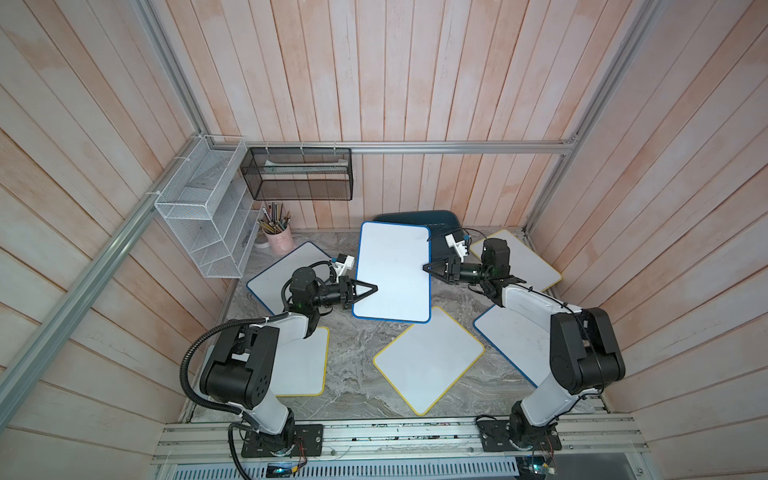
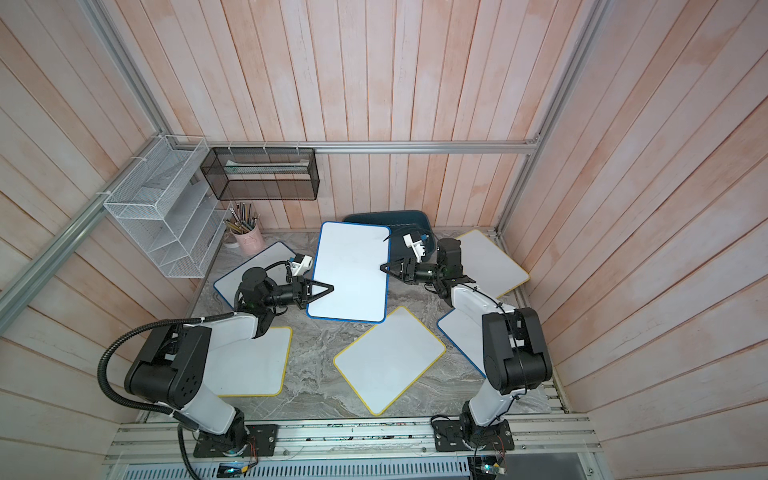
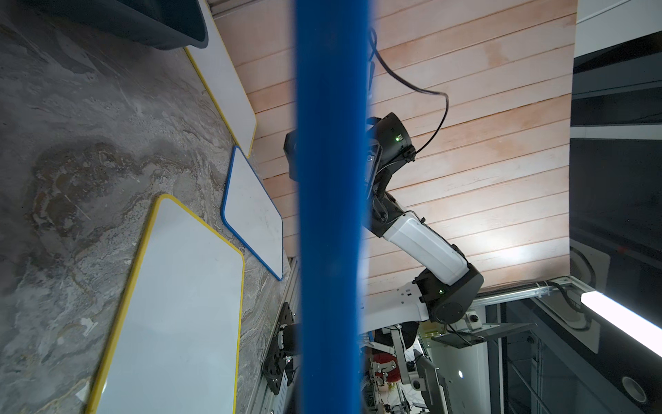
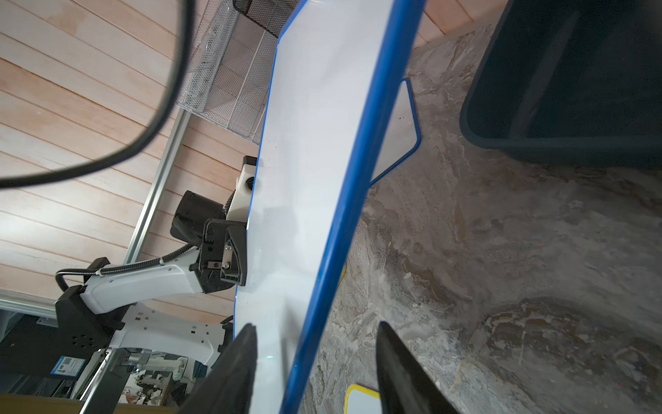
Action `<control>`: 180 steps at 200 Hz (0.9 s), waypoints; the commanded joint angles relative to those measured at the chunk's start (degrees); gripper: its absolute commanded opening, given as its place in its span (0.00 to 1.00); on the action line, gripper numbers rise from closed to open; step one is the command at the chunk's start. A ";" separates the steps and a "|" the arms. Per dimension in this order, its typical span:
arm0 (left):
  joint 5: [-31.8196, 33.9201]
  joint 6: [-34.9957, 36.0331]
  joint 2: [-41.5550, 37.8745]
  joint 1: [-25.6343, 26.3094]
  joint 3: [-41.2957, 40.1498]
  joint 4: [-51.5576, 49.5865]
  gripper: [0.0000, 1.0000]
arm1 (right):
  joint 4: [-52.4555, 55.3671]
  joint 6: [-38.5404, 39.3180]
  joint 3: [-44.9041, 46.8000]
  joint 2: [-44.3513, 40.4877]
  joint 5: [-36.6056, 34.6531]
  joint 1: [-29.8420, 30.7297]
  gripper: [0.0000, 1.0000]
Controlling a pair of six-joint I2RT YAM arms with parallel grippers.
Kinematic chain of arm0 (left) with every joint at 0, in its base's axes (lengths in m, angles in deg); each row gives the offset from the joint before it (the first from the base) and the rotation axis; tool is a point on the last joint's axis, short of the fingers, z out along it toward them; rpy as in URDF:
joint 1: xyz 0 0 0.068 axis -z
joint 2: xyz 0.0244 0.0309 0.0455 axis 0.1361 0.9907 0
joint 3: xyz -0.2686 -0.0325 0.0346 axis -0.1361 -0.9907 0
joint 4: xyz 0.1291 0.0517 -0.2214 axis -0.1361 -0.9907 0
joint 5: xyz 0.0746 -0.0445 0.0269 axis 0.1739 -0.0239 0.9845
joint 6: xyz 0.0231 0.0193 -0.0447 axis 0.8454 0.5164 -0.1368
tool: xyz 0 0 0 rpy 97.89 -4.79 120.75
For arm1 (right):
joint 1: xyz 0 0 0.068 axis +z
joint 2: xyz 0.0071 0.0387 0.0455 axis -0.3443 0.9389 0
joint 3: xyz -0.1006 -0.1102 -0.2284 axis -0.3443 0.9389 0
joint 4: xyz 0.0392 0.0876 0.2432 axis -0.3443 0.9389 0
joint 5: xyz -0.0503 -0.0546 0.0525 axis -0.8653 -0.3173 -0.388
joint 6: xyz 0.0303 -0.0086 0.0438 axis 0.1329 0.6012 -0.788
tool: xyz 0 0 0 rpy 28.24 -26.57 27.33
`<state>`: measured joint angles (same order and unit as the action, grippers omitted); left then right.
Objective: Put the whiteboard into the storage box
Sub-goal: Pick up the whiteboard at the center of the board.
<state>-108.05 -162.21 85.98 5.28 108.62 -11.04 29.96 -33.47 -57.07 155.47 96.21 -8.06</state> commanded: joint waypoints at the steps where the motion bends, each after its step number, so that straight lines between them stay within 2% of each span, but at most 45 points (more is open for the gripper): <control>1: -1.85 2.64 0.00 0.86 3.32 3.66 0.00 | -5.13 -3.15 0.83 0.65 3.50 0.14 0.32; 12: -1.76 4.22 0.17 1.12 3.82 1.63 0.00 | -7.04 -4.85 1.04 1.09 4.71 0.14 0.20; 32: -2.01 6.50 0.39 1.18 4.98 -2.23 0.00 | -9.18 -6.42 1.63 1.15 5.95 0.05 0.16; 56: -1.57 9.79 0.44 1.20 6.55 -7.52 0.00 | -8.74 -5.94 1.79 1.29 6.44 -0.34 0.00; 60: -1.24 10.95 0.37 1.14 7.05 -9.58 0.00 | -8.74 -5.95 1.72 1.41 6.48 -0.43 0.00; 75: 1.12 17.52 -0.14 1.14 8.89 -19.52 0.20 | -8.65 -6.14 2.02 1.35 6.26 -1.06 0.00; 98: 6.16 28.52 -1.29 1.14 12.55 -35.67 0.37 | -8.65 -6.46 2.83 0.27 5.80 -2.09 0.00; 116: 9.48 33.07 -1.71 0.72 14.80 -43.06 0.47 | -9.18 -7.09 3.80 -0.63 5.17 -3.21 0.00; 135: 12.16 33.00 -2.32 -1.21 14.23 -44.34 0.58 | -13.42 -10.25 5.31 -1.00 3.87 -4.78 0.00; 165: 13.25 25.12 -4.52 -5.83 7.97 -34.12 0.62 | -28.15 -21.86 9.18 0.20 1.93 -7.60 0.00; 180: 14.94 25.43 -6.37 -6.69 6.71 -34.51 0.63 | -36.79 -28.61 11.08 1.21 1.39 -9.06 0.00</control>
<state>-96.23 -135.39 83.14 0.17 117.94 -48.39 12.15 -50.83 -47.67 156.06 99.49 -14.91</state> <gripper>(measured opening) 0.623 0.084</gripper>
